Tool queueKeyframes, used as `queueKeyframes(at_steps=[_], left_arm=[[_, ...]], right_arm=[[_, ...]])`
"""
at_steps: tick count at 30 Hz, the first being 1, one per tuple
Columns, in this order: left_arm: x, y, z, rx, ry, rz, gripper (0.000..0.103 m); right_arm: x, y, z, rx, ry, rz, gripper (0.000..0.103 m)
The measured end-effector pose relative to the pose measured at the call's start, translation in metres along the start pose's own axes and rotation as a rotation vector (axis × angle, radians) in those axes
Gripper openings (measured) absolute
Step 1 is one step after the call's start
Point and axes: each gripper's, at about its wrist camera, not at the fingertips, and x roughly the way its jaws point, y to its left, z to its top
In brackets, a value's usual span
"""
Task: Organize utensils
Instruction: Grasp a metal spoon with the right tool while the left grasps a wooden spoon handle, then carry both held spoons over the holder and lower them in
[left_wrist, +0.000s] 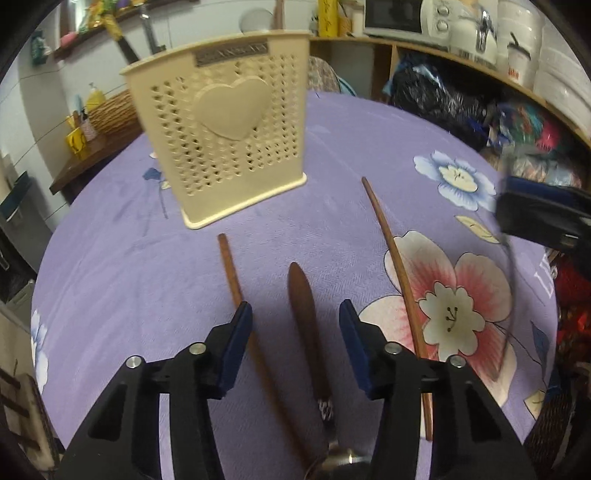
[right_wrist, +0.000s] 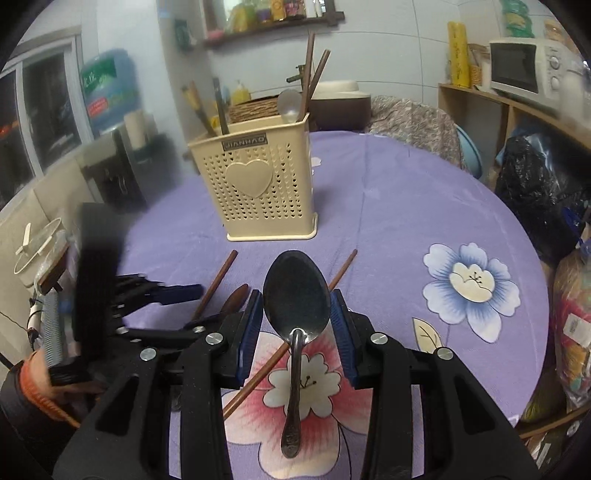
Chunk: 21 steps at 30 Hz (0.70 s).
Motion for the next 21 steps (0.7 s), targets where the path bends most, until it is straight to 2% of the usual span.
queueKeyframes(at_steps=[3,5,8,10,15,17,21], left_arm=[[0.017,0.001,0.007,0.001,0.054,0.01,0.043],[0.02,0.001,0.01,-0.005,0.056,0.0,0.04],[0.023,0.0,0.014,-0.006,0.067,-0.002,0.03],[0.024,-0.003,0.015,0.003,0.072,-0.003,0.018],[0.023,-0.005,0.017,-0.006,0.072,-0.009,0.017],[0.016,-0.001,0.018,-0.021,0.046,-0.012,0.017],[-0.024,0.008,0.022,-0.073,-0.065,-0.05,0.017]], right_arm=[[-0.012,-0.002,-0.002,0.009,-0.021,-0.005,0.038],[-0.018,-0.005,-0.003,0.014,-0.031,-0.006,0.038],[-0.024,-0.008,-0.005,0.021,-0.037,-0.011,0.038],[-0.025,-0.01,-0.006,0.028,-0.041,-0.009,0.038],[-0.026,-0.011,-0.008,0.033,-0.039,-0.009,0.038],[-0.026,-0.01,-0.009,0.035,-0.039,-0.01,0.038],[-0.027,-0.014,-0.01,0.049,-0.041,-0.006,0.038]])
